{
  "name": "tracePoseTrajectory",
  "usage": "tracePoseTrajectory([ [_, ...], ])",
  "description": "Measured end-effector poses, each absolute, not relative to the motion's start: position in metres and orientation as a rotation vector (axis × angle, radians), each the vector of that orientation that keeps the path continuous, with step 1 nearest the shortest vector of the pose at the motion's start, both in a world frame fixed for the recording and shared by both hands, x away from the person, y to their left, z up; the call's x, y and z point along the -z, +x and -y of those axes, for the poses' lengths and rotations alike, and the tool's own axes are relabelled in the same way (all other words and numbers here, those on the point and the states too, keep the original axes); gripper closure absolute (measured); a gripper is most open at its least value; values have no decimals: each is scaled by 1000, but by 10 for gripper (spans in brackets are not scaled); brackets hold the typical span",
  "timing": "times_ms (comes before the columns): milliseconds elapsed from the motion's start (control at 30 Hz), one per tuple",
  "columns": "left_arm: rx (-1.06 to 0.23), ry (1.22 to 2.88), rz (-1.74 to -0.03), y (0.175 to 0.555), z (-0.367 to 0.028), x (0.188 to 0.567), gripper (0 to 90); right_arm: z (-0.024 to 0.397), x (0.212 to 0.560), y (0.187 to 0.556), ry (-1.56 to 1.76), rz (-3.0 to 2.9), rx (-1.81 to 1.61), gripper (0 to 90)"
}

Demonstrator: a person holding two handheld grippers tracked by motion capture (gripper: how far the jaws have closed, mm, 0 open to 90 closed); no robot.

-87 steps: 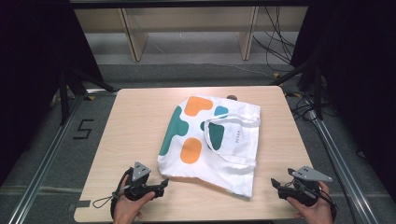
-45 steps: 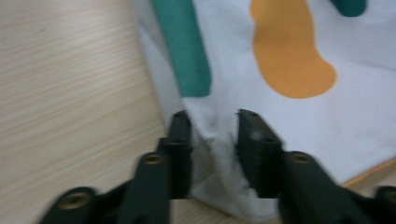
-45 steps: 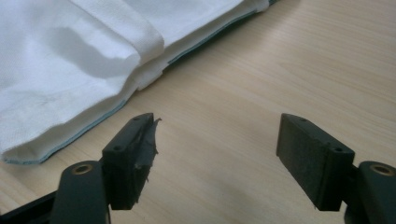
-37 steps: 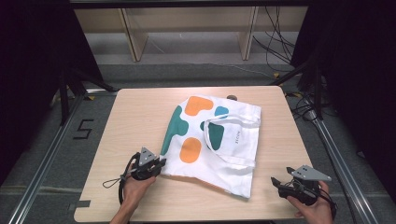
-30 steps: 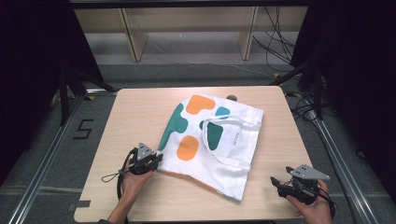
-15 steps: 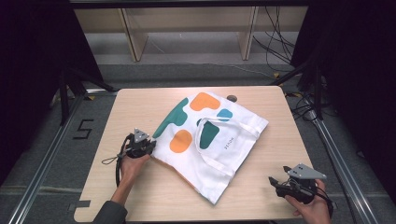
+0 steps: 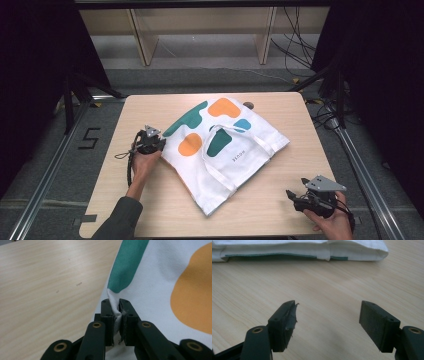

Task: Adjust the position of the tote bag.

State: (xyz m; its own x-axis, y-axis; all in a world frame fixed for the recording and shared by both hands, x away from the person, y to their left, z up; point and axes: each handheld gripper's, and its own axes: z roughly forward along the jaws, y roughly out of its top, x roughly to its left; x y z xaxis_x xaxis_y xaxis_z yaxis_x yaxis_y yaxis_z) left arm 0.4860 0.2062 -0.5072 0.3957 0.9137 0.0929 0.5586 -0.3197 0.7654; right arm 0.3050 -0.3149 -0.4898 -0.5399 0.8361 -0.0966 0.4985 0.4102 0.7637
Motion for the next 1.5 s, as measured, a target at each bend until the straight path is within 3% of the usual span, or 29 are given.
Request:
tracePoseTrajectory([
  [167, -674, 1969, -1284, 494, -206, 510, 795, 315, 489, 305, 1118, -2204, -940, 307],
  [400, -673, 1971, -1319, 468, -197, 491, 394, 314, 490, 305, 1109, -2208, -950, 305],
  [500, -698, 1952, -1306, 451, -193, 478, 331, 313, 490, 303, 1141, -2228, -947, 301],
  [700, -564, 1929, -1169, 392, -168, 449, 283, 314, 492, 304, 1105, -2223, -930, 299],
  [867, -342, 2022, -977, 338, -126, 468, 285, 312, 493, 304, 1093, -2251, -900, 291],
  [1133, -321, 2135, -871, 303, -90, 484, 251, 309, 493, 304, 1072, -2268, -890, 290],
  [1500, -438, 2265, -787, 291, -68, 505, 228, 309, 493, 304, 1087, -2291, -872, 286],
])
